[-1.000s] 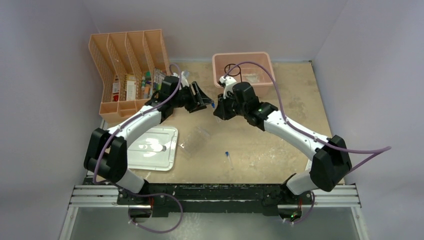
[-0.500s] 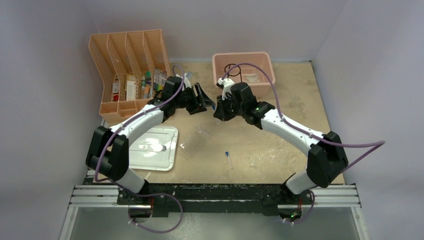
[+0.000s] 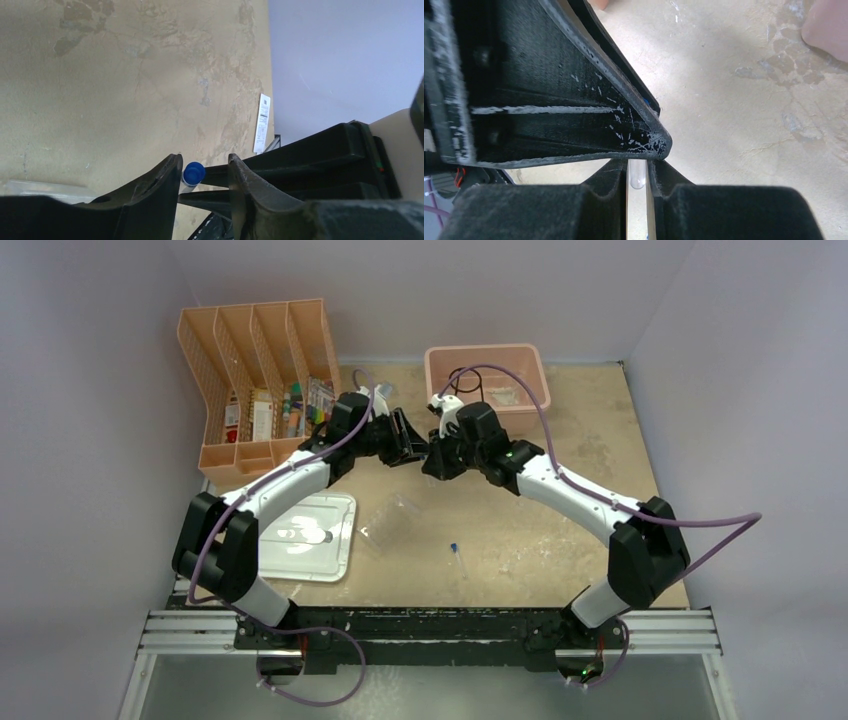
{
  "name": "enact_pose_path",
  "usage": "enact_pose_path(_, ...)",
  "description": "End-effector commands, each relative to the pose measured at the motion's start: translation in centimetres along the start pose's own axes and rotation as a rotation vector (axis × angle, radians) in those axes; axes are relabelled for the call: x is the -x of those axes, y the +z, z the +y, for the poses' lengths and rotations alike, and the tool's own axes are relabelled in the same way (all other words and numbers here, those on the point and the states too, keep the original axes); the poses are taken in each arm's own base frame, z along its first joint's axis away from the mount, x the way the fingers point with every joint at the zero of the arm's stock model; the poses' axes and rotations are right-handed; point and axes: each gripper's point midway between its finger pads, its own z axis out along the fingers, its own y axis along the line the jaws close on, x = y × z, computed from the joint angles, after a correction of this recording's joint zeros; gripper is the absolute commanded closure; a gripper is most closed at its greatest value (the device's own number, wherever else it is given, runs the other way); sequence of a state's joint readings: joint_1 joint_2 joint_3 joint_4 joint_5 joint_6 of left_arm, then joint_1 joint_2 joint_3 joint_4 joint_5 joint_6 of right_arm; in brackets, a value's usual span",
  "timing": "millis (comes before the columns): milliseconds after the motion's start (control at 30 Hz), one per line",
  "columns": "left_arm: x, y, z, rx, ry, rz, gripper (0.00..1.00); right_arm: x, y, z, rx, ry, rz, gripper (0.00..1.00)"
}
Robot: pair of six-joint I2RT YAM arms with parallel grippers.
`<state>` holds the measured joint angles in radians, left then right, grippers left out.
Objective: Organize the chemistry lab equipment
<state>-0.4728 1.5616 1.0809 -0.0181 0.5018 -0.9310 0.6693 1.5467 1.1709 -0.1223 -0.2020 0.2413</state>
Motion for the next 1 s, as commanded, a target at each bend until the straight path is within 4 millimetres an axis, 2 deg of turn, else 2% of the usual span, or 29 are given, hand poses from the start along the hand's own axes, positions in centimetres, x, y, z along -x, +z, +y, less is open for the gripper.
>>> enact_pose_path(0,-0.8,-0.2,-0.3,-0.008,0.037,0.029,0.65,4.0,-0.7,1.5,0.044,-0.04,-0.105,0.94)
enact_pose_path(300,-0.9,-0.9,1.3,0.091,0.119,0.032,0.91,3.6,-0.3,1.3,0.042,-0.031,-0.09,0.92)
enact_pose_path(400,-0.5,-1.4,1.7,0.119,0.149,-0.006,0.93,3.5,-0.2,1.3,0.039,-0.02,-0.085,0.84)
enact_pose_path(500,0.6,-2.5,2.4,0.181,0.197,-0.09,0.94,3.1,-0.2,1.2,0.031,0.003,-0.076,0.65)
enact_pose_path(600,1.8,-4.2,4.5,0.302,0.257,-0.195,0.94,2.9,-0.8,1.0,0.019,0.035,-0.095,0.51)
enact_pose_path(767,3.2,-7.5,7.8,0.491,0.326,-0.371,0.94,1.6,-1.0,0.3,-0.02,0.102,-0.092,0.47)
enact_pose_path(867,3.3,-8.0,7.9,0.514,0.359,-0.431,0.95,0.6,-0.9,-0.2,-0.049,0.143,-0.076,0.47)
enact_pose_path(967,3.1,-7.7,7.7,0.543,0.399,-0.478,0.95,0.0,-1.0,-0.9,-0.086,0.182,-0.077,0.48)
